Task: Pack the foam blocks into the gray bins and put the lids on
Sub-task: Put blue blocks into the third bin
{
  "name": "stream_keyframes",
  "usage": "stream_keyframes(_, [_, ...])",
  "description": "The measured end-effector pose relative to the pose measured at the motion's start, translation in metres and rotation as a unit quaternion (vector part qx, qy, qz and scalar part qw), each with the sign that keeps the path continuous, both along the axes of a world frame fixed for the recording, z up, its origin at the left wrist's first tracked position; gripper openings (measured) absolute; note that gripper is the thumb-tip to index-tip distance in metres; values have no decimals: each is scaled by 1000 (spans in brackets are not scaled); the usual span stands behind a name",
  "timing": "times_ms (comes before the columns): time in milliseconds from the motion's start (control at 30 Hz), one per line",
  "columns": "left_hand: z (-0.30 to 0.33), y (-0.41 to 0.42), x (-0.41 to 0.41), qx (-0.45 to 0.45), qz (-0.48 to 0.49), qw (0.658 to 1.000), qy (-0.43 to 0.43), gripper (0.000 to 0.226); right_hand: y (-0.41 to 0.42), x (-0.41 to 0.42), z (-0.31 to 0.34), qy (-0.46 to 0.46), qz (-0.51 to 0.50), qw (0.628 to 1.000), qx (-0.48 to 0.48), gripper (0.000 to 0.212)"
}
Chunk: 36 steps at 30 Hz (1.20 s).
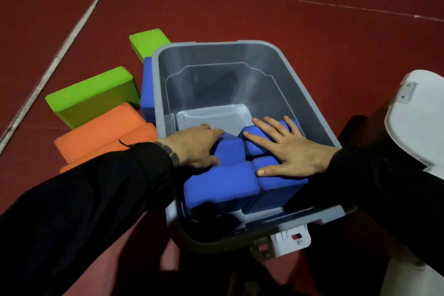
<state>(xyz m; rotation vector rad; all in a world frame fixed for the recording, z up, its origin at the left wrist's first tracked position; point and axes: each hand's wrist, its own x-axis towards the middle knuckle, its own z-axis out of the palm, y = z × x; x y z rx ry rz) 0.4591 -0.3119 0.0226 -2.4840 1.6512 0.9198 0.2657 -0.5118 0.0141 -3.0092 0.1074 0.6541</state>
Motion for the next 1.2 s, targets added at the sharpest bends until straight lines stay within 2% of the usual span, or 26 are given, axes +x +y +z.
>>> stream_keyframes(67, [2,0,6,-2,2,1000,-18,94,-1,0,-3,-5,2,1000,-2,93])
stream_keyframes(167, [-5,-1,2,-22,-91,988,-121,84,-3,2,-4,-10,-4,1000,3,93])
stream_keyframes(200, [-9,0,0,-32,-120,982,-141,88,-3,2,-4,-14,-4,1000,4,93])
stream_keyframes(267, [-12,0,1,-46,-156,977,-137,97,-4,2,-6,-20,-6,1000,7,96])
stream_keyframes(300, [-12,0,2,-57,-163,976,-132,93,-4,3,-6,-22,-7,1000,9,98])
stream_keyframes(400, [-11,4,1,-106,-182,966,-151,59,-5,5,-7,-31,-5,999,11,102])
stream_keyframes(433, [-11,5,1,-114,-180,963,-162,55,-4,4,-7,-33,-1,999,6,101])
stream_keyframes(567, [-11,4,-2,-90,-146,962,-215,83,-3,-3,-10,-39,0,999,-5,95])
stream_keyframes(633, [-8,2,-4,-108,-136,954,-243,92,-3,-6,-10,-54,-5,999,-1,95])
stream_keyframes(767, [8,7,3,-157,-76,976,-134,108,-4,-6,-15,-114,-37,993,22,109])
stream_keyframes(833, [10,13,1,-139,-82,981,-104,111,-5,-6,-16,-141,-54,988,22,115])
stream_keyframes(900, [7,16,-3,-111,-94,985,-94,111,-4,-4,-14,-154,-44,987,-3,112])
stream_keyframes(1033, [-1,23,-19,-25,-98,990,-97,102,2,-10,-12,-140,-14,988,-56,101])
stream_keyframes(1133, [-9,22,-34,10,-89,992,-87,91,9,-18,-17,-108,-47,992,-49,100])
stream_keyframes(1200, [-10,21,-39,19,-69,995,-69,97,12,-20,-17,-76,-55,995,-39,100])
